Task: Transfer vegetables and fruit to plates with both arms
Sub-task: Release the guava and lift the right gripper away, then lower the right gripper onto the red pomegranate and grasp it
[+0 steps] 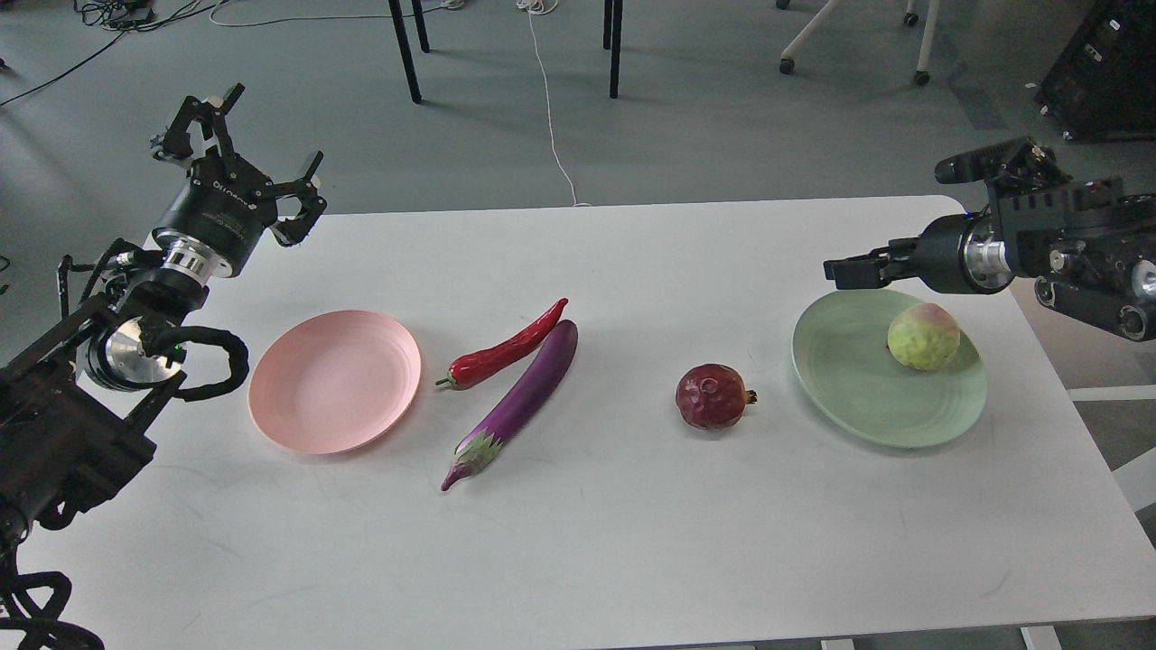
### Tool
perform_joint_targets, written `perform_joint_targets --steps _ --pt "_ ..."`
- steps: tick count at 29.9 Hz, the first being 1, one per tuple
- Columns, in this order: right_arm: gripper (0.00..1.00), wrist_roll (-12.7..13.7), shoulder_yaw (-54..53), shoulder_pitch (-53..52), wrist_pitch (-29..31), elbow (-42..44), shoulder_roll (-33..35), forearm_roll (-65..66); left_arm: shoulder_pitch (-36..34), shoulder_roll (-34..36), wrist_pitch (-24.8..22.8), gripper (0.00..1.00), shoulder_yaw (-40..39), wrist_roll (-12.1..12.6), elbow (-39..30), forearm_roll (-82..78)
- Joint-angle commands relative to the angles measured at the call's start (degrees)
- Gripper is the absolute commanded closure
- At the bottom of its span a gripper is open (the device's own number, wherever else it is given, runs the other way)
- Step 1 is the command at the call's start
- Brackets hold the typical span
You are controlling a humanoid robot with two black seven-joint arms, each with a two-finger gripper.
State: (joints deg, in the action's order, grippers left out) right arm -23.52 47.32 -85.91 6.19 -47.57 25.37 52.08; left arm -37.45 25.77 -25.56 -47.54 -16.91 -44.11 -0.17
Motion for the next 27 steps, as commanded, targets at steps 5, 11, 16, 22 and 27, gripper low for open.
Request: perform_joint_targets --steps 5,11,16,22,27 --pt "0.04 -0.1 5.7 -4.0 -0.1 -3.6 -14.4 0.5 0.0 0.3 0.0 0.02 0.1 0.0 0.0 0.0" --pt "0.04 -0.1 11.0 -5.0 -0.2 -3.5 -23.2 0.7 0.5 2.4 -0.1 0.02 0.2 -0.1 0.0 0.0" --pt "0.04 -0.1 17.4 -5.6 -1.6 -3.5 -25.4 1.3 1.5 3.8 -2.4 0.02 0.2 0.0 0.2 0.0" --pt "0.04 -0.2 19.7 -5.6 -4.3 -5.1 -25.4 2.4 1.5 4.6 -2.4 0.02 0.0 0.0 0.3 0.0" --pt "0.05 -0.6 19.3 -6.3 -4.3 -10.3 -24.0 1.9 1.5 4.6 -2.4 0.02 0.0 -0.1 0.3 0.0"
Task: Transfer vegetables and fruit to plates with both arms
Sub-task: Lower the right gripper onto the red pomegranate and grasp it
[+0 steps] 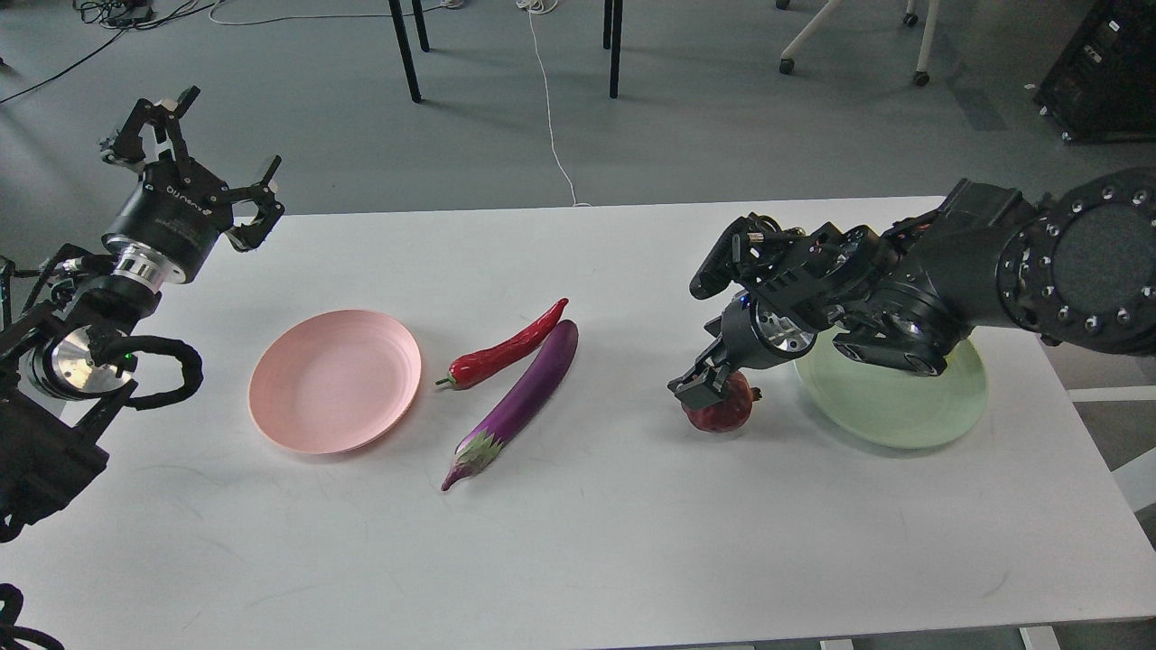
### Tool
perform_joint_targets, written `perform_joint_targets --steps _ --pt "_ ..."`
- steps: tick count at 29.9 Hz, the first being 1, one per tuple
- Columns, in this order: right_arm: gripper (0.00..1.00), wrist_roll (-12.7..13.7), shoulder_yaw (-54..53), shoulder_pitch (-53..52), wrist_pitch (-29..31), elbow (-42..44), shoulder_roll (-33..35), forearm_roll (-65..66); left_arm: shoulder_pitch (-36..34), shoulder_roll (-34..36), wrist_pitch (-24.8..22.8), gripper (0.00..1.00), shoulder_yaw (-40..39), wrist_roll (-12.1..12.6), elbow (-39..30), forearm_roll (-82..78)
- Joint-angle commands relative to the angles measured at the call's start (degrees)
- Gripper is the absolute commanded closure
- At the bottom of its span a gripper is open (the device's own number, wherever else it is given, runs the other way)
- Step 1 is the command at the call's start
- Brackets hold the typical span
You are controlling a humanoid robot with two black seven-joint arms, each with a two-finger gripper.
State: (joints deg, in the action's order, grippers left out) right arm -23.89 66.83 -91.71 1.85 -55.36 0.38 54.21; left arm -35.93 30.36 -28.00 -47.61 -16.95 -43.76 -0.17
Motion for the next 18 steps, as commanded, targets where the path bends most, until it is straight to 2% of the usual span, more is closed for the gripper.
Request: perform_joint_targets --steps 1,5,9,16,18 --pt "0.05 -0.4 -0.3 -0.7 0.0 -3.0 1.5 -0.2 0.0 0.1 0.0 0.02 0.1 0.0 0.0 0.0" --pt "0.05 -0.5 -0.2 -0.7 0.0 -3.6 3.1 0.1 0.1 0.1 0.0 0.02 0.1 0.0 0.0 0.0" --pt "0.10 -0.5 0.2 -0.7 0.0 -4.0 3.9 0.4 0.0 0.0 0.0 0.02 0.0 0.1 0.0 0.0" --pt "0.39 -2.7 0.1 -1.1 -0.4 -4.6 5.2 2.0 0.0 0.0 0.0 0.02 0.0 0.1 0.0 0.1" --pt "0.41 -2.9 -0.3 -2.6 -0.6 -4.6 5.6 2.0 0.0 0.1 0.0 0.02 0.0 0.0 0.0 0.1"
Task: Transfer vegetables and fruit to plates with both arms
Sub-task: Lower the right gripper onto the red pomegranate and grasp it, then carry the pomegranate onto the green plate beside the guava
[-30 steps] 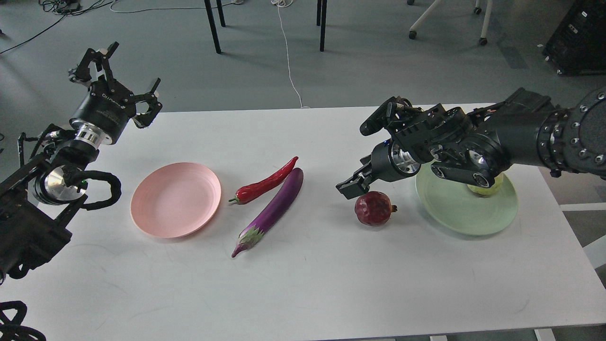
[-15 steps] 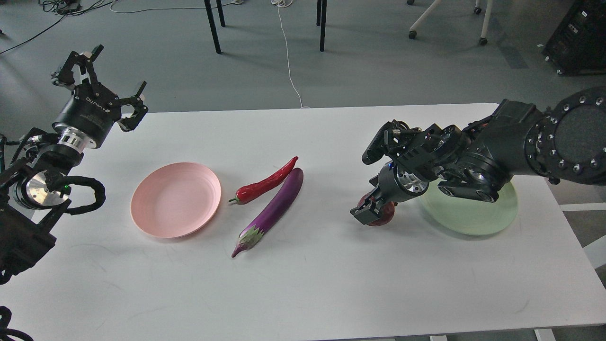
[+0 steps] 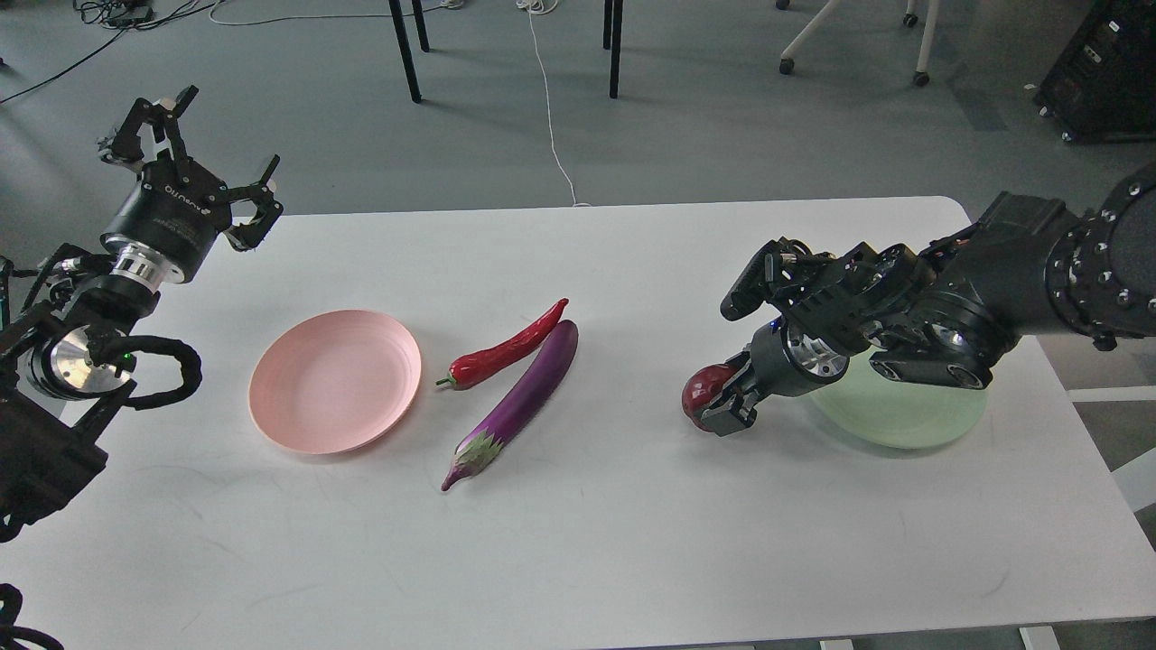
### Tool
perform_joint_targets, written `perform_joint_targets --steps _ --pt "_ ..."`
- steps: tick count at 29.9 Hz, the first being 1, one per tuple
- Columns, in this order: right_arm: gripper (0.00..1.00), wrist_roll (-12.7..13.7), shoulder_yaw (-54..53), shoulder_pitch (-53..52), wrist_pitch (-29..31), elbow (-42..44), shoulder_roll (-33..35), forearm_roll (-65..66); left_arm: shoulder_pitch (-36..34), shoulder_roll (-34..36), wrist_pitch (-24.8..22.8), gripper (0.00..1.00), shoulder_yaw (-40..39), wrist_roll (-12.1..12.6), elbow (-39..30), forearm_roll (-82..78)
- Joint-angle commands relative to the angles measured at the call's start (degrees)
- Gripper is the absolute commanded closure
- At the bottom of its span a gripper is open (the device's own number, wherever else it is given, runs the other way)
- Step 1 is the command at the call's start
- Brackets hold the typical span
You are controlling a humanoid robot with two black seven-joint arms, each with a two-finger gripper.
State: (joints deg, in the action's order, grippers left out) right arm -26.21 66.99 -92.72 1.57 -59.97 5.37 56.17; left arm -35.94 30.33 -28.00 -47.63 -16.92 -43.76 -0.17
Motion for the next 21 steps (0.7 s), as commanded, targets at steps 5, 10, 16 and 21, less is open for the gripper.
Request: perform_joint_targets --steps 5,10,16,21 --pt "0.41 -0.6 -0.7 -5.5 -0.3 0.5 6.3 0.0 0.0 0.3 0.0 0.02 0.0 0.0 0.0 0.1" --pt "0.40 -0.6 -0.4 -4.7 -0.3 0.6 14.4 4.2 0.0 0.2 0.0 0.02 -0.2 0.0 0.0 0.1" --pt "0.39 -0.6 -0.8 1.6 -1.7 2.3 20.9 7.5 0.0 0.1 0.0 0.02 -0.1 0.0 -0.4 0.1" --pt "0.33 -0.6 -0.8 4.0 -3.2 4.8 22.2 7.5 -0.1 -0.2 0.0 0.02 -0.1 0.0 -0.4 0.1"
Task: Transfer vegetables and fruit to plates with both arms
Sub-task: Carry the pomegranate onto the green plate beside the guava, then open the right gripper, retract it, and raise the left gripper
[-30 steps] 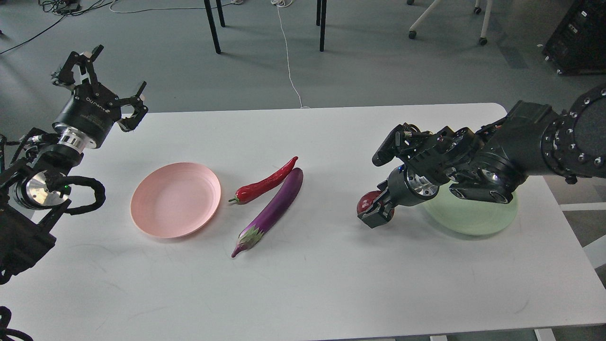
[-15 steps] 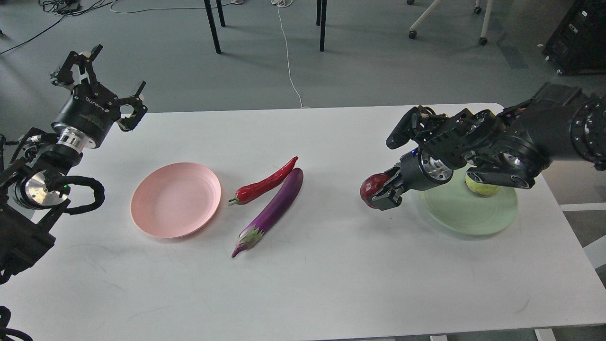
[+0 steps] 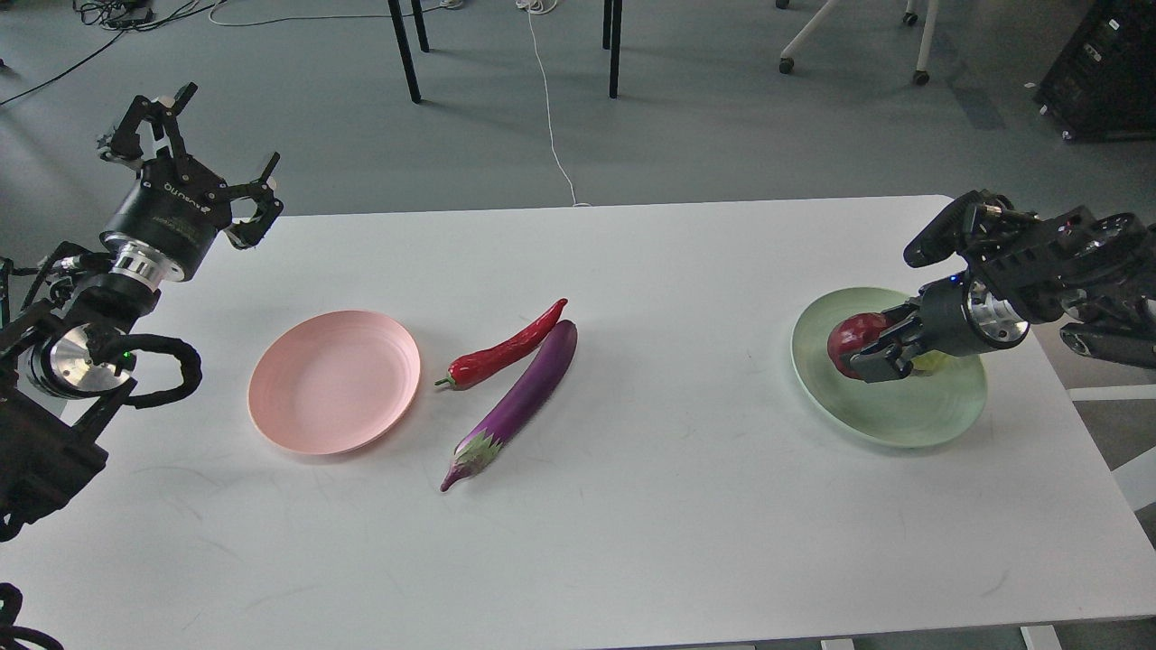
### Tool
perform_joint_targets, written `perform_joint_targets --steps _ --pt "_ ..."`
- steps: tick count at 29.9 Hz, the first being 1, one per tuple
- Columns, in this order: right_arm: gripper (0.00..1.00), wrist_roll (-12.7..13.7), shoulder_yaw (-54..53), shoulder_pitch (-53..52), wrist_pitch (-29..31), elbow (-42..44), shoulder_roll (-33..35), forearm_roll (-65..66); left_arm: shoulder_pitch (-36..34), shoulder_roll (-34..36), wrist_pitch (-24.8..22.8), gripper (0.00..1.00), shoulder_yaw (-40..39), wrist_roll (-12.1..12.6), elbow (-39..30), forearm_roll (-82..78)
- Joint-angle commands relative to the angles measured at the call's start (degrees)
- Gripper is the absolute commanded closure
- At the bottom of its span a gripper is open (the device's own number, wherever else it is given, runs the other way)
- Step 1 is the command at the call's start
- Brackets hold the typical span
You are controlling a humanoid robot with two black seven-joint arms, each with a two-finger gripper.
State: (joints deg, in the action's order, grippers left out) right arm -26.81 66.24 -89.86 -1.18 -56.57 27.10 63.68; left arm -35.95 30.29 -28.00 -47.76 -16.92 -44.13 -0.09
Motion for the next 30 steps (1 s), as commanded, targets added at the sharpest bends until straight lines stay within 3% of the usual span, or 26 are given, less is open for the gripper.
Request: perform_joint_targets --steps 1,8,15,20,24,30 --pt "0.30 0.0 -0.1 1.4 -0.6 1.7 0.5 0.0 -0.2 -0.2 0.0 0.02 0.1 0.0 0.0 -0.1" --pt "0.07 0.1 -2.4 3.1 -0.7 1.4 0.5 -0.1 -0.4 -0.3 0.0 0.02 0.3 0.1 0.0 -0.1" --pt "0.04 0.1 -6.8 2.5 -0.2 0.9 1.5 -1.5 -0.3 -0.1 0.0 0.02 0.6 0.0 -0.2 -0.7" --pt "0.03 0.2 -21.5 4.3 0.3 1.0 4.6 -9.0 -1.3 -0.1 0.0 0.02 0.8 -0.3 -0.3 -5.0" --pt "0.03 0.3 -33.0 7.1 0.6 0.9 5.9 -17.3 -4.7 0.0 0.1 0.02 1.6 0.8 -0.8 -12.1" --pt "0.03 0.4 -54.2 15.6 0.4 0.6 10.0 -29.9 -14.7 0.3 0.0 0.02 8.0 0.7 -0.9 -27.1"
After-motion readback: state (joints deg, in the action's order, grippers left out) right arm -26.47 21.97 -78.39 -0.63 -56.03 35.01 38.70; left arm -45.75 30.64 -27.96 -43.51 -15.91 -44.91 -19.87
